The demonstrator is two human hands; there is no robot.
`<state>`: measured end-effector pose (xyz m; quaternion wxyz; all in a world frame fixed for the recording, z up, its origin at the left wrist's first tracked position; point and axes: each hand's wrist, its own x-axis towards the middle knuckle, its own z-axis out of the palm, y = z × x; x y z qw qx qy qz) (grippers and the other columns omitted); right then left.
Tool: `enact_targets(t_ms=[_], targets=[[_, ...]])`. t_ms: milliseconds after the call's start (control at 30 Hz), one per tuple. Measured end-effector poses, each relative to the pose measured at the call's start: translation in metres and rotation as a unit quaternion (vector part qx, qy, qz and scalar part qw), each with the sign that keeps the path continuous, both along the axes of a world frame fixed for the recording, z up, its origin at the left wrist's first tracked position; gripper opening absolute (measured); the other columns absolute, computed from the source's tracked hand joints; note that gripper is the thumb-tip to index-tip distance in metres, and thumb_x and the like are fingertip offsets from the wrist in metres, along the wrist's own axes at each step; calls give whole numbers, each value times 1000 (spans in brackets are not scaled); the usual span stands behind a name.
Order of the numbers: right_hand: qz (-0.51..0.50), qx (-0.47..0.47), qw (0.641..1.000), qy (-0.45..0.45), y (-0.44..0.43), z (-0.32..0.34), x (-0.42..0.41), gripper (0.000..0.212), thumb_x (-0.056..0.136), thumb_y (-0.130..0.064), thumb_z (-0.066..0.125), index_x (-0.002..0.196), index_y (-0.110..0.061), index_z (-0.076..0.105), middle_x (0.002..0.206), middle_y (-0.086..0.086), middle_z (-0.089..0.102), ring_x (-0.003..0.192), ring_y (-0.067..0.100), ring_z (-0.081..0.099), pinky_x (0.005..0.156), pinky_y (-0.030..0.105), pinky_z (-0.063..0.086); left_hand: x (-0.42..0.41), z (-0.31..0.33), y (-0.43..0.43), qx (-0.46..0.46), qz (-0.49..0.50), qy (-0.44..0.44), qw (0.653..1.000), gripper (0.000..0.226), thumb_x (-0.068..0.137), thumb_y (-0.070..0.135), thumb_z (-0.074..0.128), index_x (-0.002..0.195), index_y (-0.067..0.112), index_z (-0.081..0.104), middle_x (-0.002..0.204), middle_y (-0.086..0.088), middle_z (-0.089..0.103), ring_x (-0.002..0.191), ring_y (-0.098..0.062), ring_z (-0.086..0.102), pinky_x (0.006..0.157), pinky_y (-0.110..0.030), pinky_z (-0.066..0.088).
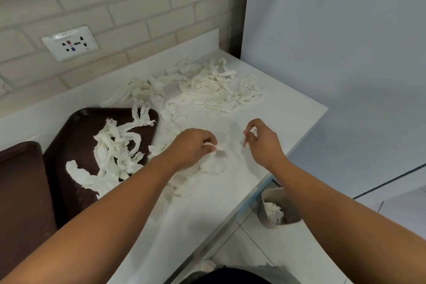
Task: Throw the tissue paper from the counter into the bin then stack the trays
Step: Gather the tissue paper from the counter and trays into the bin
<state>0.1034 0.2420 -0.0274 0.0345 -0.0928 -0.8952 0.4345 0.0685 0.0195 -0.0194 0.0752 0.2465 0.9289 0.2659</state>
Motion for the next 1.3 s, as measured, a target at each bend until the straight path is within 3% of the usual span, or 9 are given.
enact_targets(t_ms=[100,200,367,533,733,867,1033,1133,1300], targets=[[-7,10,1000,11,7,7,2,20,101,-12,40,98,-18,59,78,-3,62,65,14,58,56,18,41,-12,17,6,71,30,-12,997,18,100,28,53,106,24,69,99,7,63,91,-6,56,78,-17,39],[-16,6,999,30,14,15,5,28,103,-27,41,92,-12,62,73,-9,57,62,6,51,59,22,37,-19,33,19,101,67,-7,993,28,104,32,41,105,16,64,101,0,60,91,-13,56,76,-13,39],[-42,-56,997,30,36,24,13,52,103,-40,37,82,5,52,66,4,49,60,15,44,60,31,35,-10,55,60,204,114,-21,972,47,102,50,34,78,12,45,74,1,50,63,-13,52,64,-26,48],[-76,-110,991,16,77,26,27,25,101,-21,36,85,-10,51,79,-1,53,72,13,47,66,27,38,-2,55,110,185,55,-185,964,47,92,59,51,113,18,43,89,-6,63,62,-16,66,51,-27,55],[-110,-147,983,-23,153,22,53,25,101,-14,35,97,-10,60,85,-2,58,72,10,51,67,25,40,8,36,191,89,-24,-114,989,24,90,42,67,79,29,49,73,4,57,59,-13,54,53,-24,45],[-102,-125,985,-68,213,15,70,30,101,-11,33,109,-13,62,77,0,53,62,11,45,57,22,36,20,21,255,67,-35,-104,992,20,91,36,66,89,21,53,78,6,56,64,-8,50,51,-15,35],[-55,-71,988,-129,285,-2,83,33,102,-12,34,129,-17,52,110,3,58,80,11,53,61,14,41,32,-9,329,90,0,-180,979,12,95,26,56,94,15,52,81,5,55,70,-13,51,55,-24,35],[-52,-68,987,-135,317,-19,88,22,101,-10,37,118,-16,50,102,2,63,77,10,56,56,10,42,39,-28,366,127,28,-232,964,16,94,27,49,85,14,47,77,1,49,66,-13,44,60,-31,33],[-86,-75,979,-171,345,-70,90,4,99,-16,46,103,-17,47,99,0,69,77,13,61,57,21,43,41,-87,402,149,69,-268,949,28,95,31,32,83,11,47,78,-2,46,73,-16,43,61,-28,33]])
